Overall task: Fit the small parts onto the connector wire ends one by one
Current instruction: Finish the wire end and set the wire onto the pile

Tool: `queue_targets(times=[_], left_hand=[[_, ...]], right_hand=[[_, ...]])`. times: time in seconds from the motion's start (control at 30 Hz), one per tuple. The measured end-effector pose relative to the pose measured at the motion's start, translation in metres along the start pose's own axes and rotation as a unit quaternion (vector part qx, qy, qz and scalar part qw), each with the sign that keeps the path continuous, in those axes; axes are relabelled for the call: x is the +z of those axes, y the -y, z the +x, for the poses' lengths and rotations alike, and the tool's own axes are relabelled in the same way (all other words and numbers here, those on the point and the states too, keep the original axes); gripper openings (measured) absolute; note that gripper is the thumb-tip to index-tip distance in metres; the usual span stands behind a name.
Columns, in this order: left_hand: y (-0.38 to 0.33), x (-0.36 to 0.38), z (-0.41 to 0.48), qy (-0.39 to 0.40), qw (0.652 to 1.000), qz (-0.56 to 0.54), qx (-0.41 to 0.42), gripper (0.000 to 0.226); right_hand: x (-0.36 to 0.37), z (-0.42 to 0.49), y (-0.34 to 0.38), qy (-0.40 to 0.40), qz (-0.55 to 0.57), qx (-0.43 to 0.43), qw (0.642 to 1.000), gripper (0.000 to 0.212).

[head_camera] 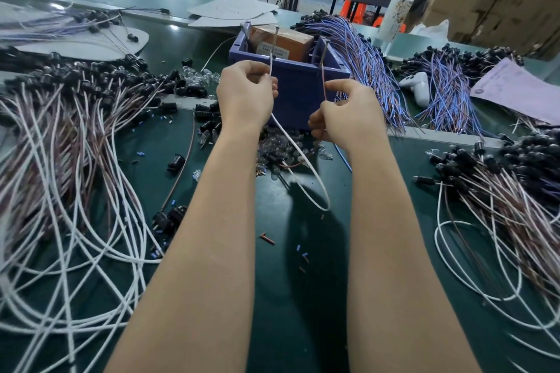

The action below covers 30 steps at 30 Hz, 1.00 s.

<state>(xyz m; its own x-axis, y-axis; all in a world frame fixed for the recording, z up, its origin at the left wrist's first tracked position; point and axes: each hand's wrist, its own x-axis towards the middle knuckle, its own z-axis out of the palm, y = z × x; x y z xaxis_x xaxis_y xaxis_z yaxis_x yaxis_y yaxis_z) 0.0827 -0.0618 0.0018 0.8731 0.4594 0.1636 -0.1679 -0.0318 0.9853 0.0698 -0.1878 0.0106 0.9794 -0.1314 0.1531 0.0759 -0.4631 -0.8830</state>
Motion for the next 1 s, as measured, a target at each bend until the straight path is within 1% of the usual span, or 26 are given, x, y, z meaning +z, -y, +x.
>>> queue_targets(times=[0.3,0.73,1.0], left_hand=[[-0.0018,-0.0007,-0.0016,0.011,1.0,-0.008,-0.004,0.012],[-0.0039,-0.0004,-0.0027,0.012,1.0,0.004,0.002,0.013],[-0.0041,-0.0014,-0.0039,0.016,1.0,0.001,0.002,0.015]], right_hand=[[0.0004,-0.002,0.0014,-0.004,-0.011,0.0,1.0,0.041],[0.0081,-0.0044,0.0026,-0.016,-0.022,-0.034,0.999,0.04],[0.0084,-0.0048,0.0013,-0.034,-0.014,-0.035,0.999,0.04]])
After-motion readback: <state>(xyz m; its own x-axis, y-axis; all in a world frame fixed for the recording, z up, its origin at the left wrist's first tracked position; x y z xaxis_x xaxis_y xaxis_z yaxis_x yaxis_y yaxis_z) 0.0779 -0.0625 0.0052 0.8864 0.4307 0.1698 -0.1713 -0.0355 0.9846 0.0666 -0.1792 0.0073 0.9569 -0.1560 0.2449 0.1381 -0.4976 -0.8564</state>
